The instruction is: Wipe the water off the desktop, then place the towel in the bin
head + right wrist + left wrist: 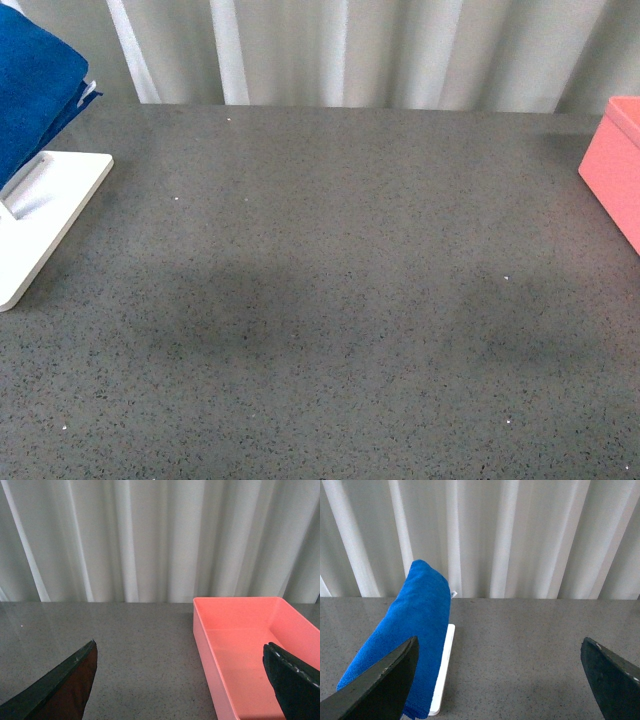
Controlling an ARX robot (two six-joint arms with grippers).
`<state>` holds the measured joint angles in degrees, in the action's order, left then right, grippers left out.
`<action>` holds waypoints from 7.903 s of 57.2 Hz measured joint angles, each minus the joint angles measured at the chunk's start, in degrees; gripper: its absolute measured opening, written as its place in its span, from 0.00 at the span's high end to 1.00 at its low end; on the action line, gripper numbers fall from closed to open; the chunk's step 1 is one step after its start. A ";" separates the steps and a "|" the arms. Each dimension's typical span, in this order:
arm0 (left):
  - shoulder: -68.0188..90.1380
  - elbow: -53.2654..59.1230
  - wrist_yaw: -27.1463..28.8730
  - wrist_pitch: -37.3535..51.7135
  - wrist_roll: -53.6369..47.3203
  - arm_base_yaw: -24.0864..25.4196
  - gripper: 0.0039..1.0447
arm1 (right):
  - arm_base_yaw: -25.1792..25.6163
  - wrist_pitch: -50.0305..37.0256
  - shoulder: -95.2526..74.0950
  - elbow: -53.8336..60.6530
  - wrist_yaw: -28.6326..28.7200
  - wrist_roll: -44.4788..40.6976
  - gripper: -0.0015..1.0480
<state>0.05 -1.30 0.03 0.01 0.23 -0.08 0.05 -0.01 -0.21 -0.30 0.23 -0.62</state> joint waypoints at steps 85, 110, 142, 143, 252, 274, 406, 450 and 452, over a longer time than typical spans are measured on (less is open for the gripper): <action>51.82 -23.45 -19.34 11.52 -4.44 2.75 0.06 | 0.00 0.00 0.00 0.00 0.04 0.02 0.07; 99.80 -65.55 -12.33 -7.26 -24.68 7.80 0.06 | 0.00 0.00 0.00 0.00 0.02 0.02 0.07; 112.80 -79.65 -7.56 -15.56 -26.49 14.93 0.06 | 0.00 0.00 0.00 0.00 0.02 0.02 0.07; 112.93 -79.65 -7.43 -15.56 -26.14 14.93 0.06 | 0.00 0.00 0.00 0.00 0.02 0.02 0.07; 107.89 -83.32 -15.82 -14.86 -21.24 15.74 0.95 | 0.00 0.00 0.00 0.00 0.02 0.02 0.07; 84.74 -68.30 -32.92 -3.23 -9.90 -1.29 0.95 | 0.00 0.00 0.00 0.00 0.02 0.02 0.07; 99.10 -56.24 -28.13 36.68 28.52 -26.84 0.95 | -13.99 -20.92 -80.06 -36.04 31.23 -12.59 0.25; 99.10 -56.24 -27.21 34.86 28.28 -25.86 0.95 | -11.89 -19.98 -79.93 -37.27 31.34 -13.07 0.96; 99.10 -56.24 -27.21 34.60 28.28 -25.68 0.95 | -11.63 -19.71 -79.93 -37.55 31.34 -13.09 0.96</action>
<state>99.15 -57.54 -27.18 34.61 28.51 -25.76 -11.57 -19.73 -80.14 -37.85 31.57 -13.72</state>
